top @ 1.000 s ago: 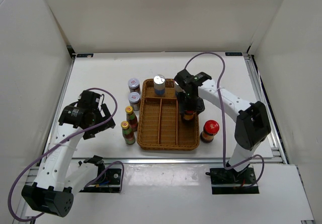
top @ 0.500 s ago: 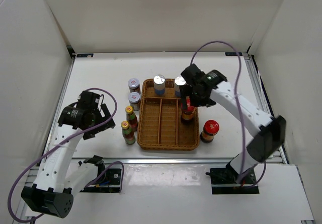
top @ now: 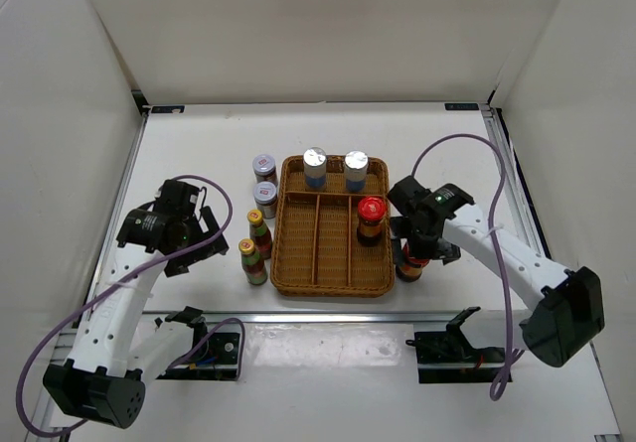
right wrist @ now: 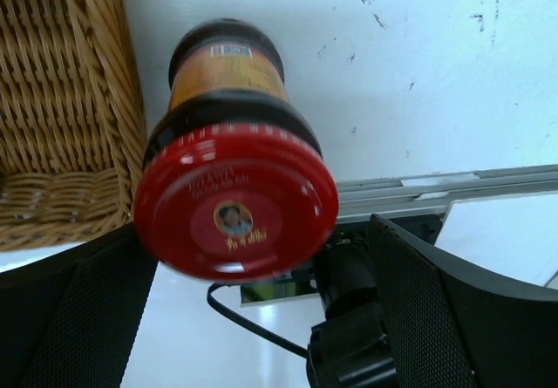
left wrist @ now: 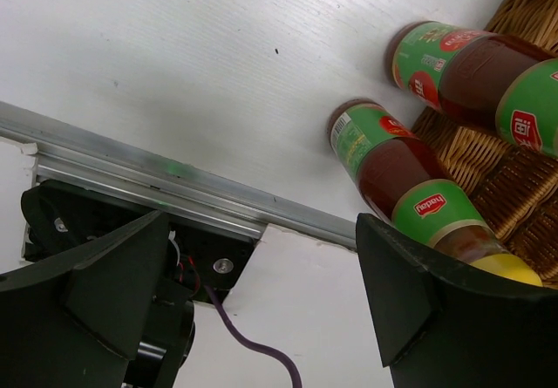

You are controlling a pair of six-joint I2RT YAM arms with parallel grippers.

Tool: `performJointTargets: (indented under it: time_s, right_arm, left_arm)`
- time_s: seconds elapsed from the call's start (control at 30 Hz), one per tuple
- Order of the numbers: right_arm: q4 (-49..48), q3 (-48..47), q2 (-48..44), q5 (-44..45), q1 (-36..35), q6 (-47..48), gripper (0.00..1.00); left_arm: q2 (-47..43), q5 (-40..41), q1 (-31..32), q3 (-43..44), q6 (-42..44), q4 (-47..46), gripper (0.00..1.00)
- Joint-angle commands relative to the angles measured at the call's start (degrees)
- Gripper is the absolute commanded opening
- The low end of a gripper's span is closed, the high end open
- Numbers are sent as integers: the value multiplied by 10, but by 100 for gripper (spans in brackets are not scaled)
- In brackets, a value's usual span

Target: Organize the condiment bottles

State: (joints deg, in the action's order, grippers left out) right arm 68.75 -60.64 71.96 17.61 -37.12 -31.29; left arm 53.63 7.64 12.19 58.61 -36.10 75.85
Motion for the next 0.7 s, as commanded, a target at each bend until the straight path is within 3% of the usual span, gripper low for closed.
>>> performJointTargets:
  time_s: [0.0, 0.1, 0.3, 0.37, 0.43, 0.47, 0.57, 0.67]
  right_arm:
    - [-41, 3, 10, -8, 13, -20, 100]
    - [-49, 3, 23, -16, 30, -20, 99]
    - [-49, 14, 21, -57, 65, -20, 59]
    - [-36, -11, 5, -57, 65, -25, 41]
    - [-5, -40, -15, -57, 65, -25, 30]
    - [8, -74, -20, -57, 65, -32, 19]
    - [75, -131, -25, -43, 65, -46, 2]
    - [125, -195, -25, -29, 55, -46, 0]
  left_arm:
    - [0, -7, 2, -1, -6, -4, 100]
    - [5, -7, 2, -1, -6, -4, 100]
    - [5, -7, 2, -1, -6, -4, 100]
    - [5, -7, 2, -1, -6, -4, 100]
    - [5, -7, 2, -1, -6, -4, 100]
    - [5, -7, 2, -1, -6, -4, 100]
    - [5, -7, 2, -1, -6, -4, 100]
    - [5, -7, 2, -1, -6, -4, 100]
